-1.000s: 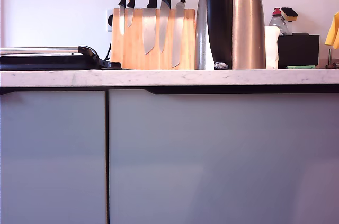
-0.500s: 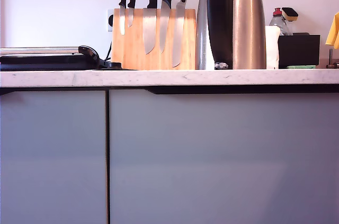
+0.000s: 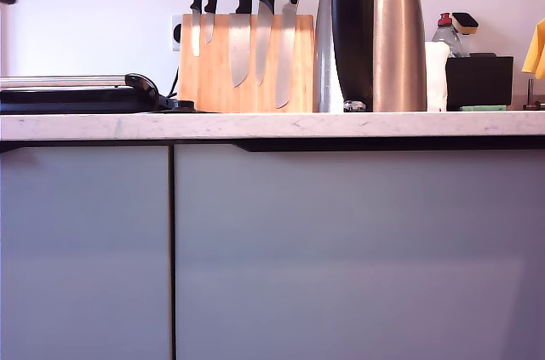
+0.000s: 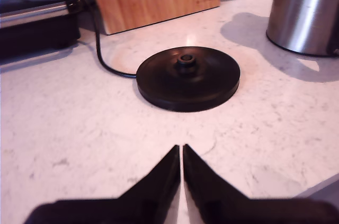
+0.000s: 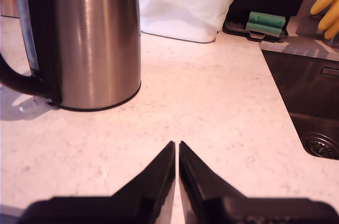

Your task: Pick up the kettle and place it to the side

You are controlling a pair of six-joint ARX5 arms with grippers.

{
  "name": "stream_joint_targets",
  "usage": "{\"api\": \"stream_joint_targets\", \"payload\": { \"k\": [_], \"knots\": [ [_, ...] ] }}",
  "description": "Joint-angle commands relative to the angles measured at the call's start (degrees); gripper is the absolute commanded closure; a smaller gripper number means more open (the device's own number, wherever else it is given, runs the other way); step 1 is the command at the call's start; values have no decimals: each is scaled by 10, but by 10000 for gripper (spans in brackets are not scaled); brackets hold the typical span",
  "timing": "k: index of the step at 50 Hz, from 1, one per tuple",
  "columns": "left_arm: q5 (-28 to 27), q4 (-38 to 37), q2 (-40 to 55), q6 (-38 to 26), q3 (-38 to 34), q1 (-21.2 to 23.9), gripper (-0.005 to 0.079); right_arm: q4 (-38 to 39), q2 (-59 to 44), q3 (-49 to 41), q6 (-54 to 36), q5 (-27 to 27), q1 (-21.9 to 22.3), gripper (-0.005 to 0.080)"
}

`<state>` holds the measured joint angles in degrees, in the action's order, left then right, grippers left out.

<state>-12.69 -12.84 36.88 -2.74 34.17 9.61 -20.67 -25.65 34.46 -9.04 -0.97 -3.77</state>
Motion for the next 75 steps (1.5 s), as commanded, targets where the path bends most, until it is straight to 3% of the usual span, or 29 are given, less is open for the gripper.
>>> {"api": "stream_joint_targets", "payload": {
  "k": [1, 21, 41, 51, 65, 75],
  "knots": [
    [4, 13, -19, 12, -30, -1, 761, 0, 15, -20, -1, -1, 2, 757],
    [35, 3, -139, 39, -109, -1, 761, -18, 137, -92, 1, 0, 2, 757],
    [42, -52, -247, 56, -139, -1, 761, -34, 228, -93, 20, -2, 1, 757],
    [40, -70, -299, 63, -138, -1, 761, -50, 243, -92, 62, -4, 1, 757],
    [40, -136, -310, 72, -138, -1, 761, -144, 243, -92, 62, -4, 1, 757],
    [40, -192, -310, 72, -138, -1, 761, -141, 243, -92, 62, -4, 1, 757]
  ]
}}
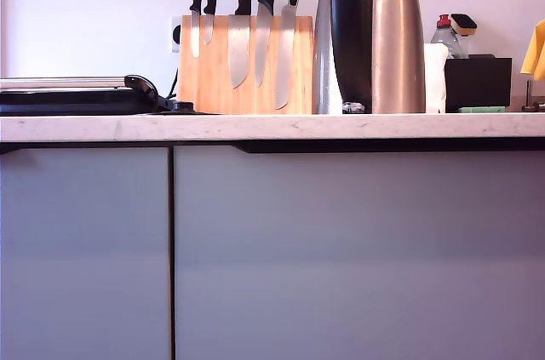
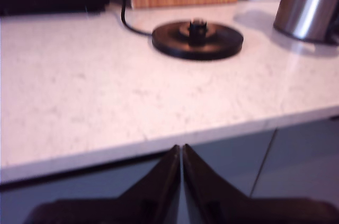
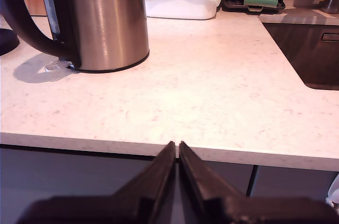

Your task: Pick up the kettle and place it to the side

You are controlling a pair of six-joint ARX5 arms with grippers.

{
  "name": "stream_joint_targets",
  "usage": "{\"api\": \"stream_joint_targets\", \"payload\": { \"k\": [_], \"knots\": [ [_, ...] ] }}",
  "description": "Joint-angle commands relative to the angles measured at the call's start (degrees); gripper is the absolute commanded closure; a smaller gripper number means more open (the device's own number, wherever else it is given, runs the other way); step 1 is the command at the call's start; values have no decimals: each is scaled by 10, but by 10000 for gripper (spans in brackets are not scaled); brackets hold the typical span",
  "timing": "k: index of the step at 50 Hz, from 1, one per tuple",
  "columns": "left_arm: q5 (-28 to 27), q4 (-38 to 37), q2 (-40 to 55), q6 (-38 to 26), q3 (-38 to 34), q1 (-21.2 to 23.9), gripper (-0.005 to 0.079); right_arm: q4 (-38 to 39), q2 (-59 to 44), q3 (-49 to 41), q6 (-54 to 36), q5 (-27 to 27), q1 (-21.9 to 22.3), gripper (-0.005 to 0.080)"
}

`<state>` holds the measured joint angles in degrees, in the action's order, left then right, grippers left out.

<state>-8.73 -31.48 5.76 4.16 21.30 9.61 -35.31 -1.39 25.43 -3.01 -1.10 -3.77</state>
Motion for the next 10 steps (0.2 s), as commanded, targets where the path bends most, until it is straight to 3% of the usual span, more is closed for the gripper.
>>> {"api": "stream_joint_targets", "payload": {
  "k": [1, 10],
  "knots": [
    [0, -12, 2, 3, -10, -1, 761, 6, 0, -2, 2, -2, 1, 757],
    [1, -32, 2, 3, -10, -1, 761, 7, 0, -2, 2, -2, 1, 757]
  ]
}}
